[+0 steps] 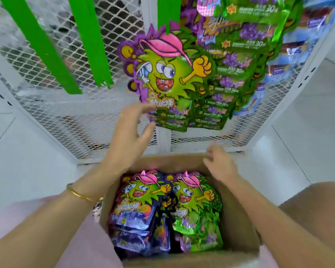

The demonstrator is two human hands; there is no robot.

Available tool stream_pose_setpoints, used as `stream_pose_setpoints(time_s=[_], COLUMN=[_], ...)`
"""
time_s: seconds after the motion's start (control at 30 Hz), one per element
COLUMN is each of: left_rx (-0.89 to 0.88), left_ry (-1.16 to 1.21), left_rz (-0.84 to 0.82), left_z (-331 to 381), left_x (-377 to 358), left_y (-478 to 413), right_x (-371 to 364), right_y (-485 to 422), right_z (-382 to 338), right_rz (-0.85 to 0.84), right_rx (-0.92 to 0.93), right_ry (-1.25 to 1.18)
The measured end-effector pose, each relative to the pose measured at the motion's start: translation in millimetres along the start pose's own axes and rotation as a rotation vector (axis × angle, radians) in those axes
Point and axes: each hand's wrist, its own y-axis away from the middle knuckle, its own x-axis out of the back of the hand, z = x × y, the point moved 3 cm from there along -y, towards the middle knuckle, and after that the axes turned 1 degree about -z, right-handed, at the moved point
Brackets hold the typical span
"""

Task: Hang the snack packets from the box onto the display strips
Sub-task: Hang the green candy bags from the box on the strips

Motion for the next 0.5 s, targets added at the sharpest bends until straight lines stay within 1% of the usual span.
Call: stream_pose_setpoints(time_s=[0.07, 0.1, 0.17, 0.27, 0.33, 0.43, 0.5], left_rx=[0.076, 0.094, 0.12, 0.183, 0.229, 0.311, 0.344], left_ry=[0.003, 0.0, 0.002, 0.001, 0.005, 0.033, 0.043], left_rz=[-0.143, -0.194, -0.263, -0.308, -0.324, -0.327, -0.328], left_z=[-10, -13, -19, -32, -39, -50, -54], left_x=[-19, -25, -35, -45, -50, -53, -54], left_y=[12, 14, 15, 16, 16, 14, 13], right_x=[-41, -57, -84, -117, -128, -128, -127], right_y=[-9, -12, -17, -22, -25, -31, -38], right_z=[23, 32, 49, 74, 82, 83, 82], right_rz=[-0.185, -0.237, -0.3, -0.358, -0.346, -0.227, -0.222], right_rx=[-0.079, -0.103, -0.167, -0.266, -0.302, -0.334, -0.342], right_ry=[0.014, 0.021, 0.034, 0.065, 0.042, 0.071, 0.078])
